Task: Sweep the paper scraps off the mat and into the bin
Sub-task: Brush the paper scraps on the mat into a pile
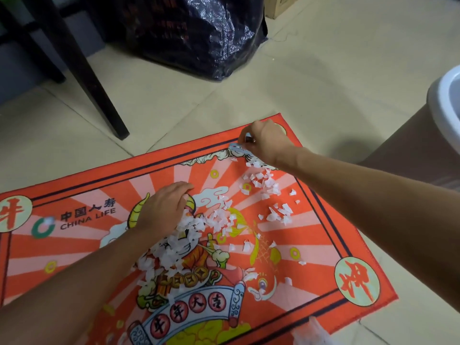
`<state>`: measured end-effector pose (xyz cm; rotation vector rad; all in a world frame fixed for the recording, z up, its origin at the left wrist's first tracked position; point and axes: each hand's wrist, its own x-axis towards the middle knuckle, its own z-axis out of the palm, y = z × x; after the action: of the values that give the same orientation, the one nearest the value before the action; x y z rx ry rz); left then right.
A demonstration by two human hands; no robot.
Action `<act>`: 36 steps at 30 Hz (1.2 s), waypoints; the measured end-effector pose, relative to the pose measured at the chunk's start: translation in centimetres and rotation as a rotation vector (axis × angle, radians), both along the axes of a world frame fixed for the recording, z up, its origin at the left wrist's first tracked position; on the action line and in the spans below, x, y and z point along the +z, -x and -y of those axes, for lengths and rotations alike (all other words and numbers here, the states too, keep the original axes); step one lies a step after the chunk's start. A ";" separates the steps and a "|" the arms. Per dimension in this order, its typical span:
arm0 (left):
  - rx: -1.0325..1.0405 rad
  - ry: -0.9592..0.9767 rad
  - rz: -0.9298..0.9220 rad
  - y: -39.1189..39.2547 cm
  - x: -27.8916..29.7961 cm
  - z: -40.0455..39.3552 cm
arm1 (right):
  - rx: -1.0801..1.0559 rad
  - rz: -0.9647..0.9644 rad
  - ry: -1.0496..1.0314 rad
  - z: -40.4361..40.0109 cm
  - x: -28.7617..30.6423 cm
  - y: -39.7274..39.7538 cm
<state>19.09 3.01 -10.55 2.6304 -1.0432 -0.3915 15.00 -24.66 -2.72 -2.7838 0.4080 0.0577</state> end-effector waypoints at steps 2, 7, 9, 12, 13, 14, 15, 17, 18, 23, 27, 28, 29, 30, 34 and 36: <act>-0.003 -0.002 0.013 0.0 -0.3 -0.1 | 0.035 0.001 -0.016 -0.4 -0.5 0.6; -0.016 0.011 0.058 0.2 -0.9 -0.1 | 0.064 0.009 -0.035 -1.9 -1.8 1.5; -0.020 0.009 0.079 0.3 -1.1 -0.1 | 0.066 0.028 -0.040 -2.7 -1.7 1.9; -0.015 0.011 0.105 0.4 -1.0 -0.2 | 0.086 0.034 -0.052 -4.2 -1.6 2.8; -0.017 0.012 0.112 0.5 -1.0 -0.3 | 0.102 0.027 -0.055 -4.8 -1.5 3.2; -0.018 0.012 0.122 0.4 -1.0 -0.4 | 0.118 0.026 -0.059 -5.5 -1.3 3.5; -0.019 0.009 0.132 0.3 -1.0 -0.5 | 0.141 0.030 -0.061 -6.1 -1.0 3.8; -0.029 -0.006 0.142 0.1 -1.0 -0.8 | 0.197 0.031 -0.061 -7.5 -0.6 4.3; -0.035 -0.013 0.144 0.0 -0.9 -0.9 | 0.224 0.017 -0.058 -8.3 -0.4 4.5; -0.068 0.014 0.145 -0.5 -1.1 -1.4 | 0.341 -0.001 -0.047 -11.5 0.2 5.7; -0.093 0.031 0.148 -0.5 -1.1 -1.9 | 0.383 0.019 -0.059 -13.3 0.5 6.6; -0.097 0.029 0.148 -0.4 -1.0 -2.0 | 0.393 0.030 -0.052 -13.6 0.4 6.7; -0.101 0.030 0.149 -0.4 -1.0 -2.0 | 0.392 0.033 -0.058 -13.6 0.4 6.7; -0.101 0.030 0.152 -0.4 -1.0 -2.1 | 0.381 0.031 -0.075 -13.5 0.4 6.7; -0.081 0.005 0.171 -0.4 -1.0 -2.2 | 0.298 0.047 -0.148 -11.5 0.9 5.8; -0.070 0.000 0.182 -0.5 -1.0 -2.1 | 0.230 0.065 -0.167 -9.8 1.2 5.0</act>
<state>19.57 5.12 -11.53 2.6746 -1.1934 -0.1680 10.02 -14.86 -1.53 -2.6457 0.0617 0.0524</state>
